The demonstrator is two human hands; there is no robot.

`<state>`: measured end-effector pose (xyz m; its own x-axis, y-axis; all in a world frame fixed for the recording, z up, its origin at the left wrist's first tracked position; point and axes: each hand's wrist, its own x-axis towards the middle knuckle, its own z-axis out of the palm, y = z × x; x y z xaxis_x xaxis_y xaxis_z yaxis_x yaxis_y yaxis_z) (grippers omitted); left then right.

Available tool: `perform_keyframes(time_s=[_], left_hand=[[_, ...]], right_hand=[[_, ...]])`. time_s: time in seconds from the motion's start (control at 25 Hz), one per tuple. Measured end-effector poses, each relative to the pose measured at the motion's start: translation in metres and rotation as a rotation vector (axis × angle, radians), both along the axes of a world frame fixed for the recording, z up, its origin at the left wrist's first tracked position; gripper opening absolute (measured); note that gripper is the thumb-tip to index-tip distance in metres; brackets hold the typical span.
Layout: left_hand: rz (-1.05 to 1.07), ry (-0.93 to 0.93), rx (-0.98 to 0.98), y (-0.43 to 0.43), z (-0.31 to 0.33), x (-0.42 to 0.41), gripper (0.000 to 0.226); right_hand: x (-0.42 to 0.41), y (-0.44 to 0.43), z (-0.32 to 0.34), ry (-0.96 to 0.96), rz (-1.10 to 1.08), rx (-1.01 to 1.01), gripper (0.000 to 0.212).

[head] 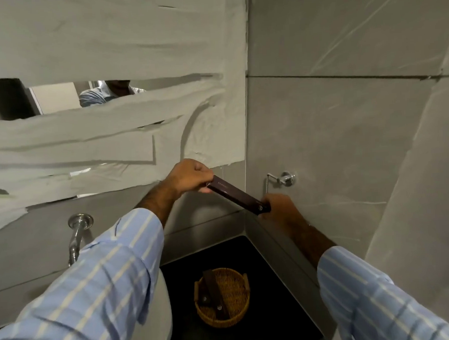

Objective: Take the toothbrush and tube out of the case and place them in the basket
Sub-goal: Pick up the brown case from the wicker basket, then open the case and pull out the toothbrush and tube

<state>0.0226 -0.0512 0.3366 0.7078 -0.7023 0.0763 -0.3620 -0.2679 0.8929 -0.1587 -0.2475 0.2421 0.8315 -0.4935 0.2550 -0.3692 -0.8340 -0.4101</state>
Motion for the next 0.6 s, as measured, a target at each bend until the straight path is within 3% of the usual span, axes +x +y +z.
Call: perform_keyframes(time_s=[0.12,0.28,0.36,0.44,0.52,0.6], left_hand=[[0.049,0.029,-0.062,-0.003,0.006,-0.003,0.021],[0.017,0.032,-0.071,-0.007,0.005,-0.007,0.020],[0.091,0.033,-0.141,-0.009,0.002,-0.009,0.020],[0.145,0.062,-0.204,-0.013,-0.005,-0.011,0.025],[0.133,0.152,-0.251,-0.019,-0.013,-0.015,0.028],[0.081,0.253,-0.300,-0.020,-0.020,-0.019,0.027]], right_hand=[[0.002,0.000,0.008,-0.013,0.018,0.041,0.021],[0.006,0.005,0.013,-0.036,-0.030,0.154,0.040],[0.008,0.017,0.012,-0.116,-0.118,0.569,0.052],[0.016,0.031,0.019,-0.213,-0.021,1.290,0.053],[0.028,0.040,0.027,-0.348,0.081,1.845,0.044],[0.042,0.044,0.032,-0.573,0.068,2.086,0.042]])
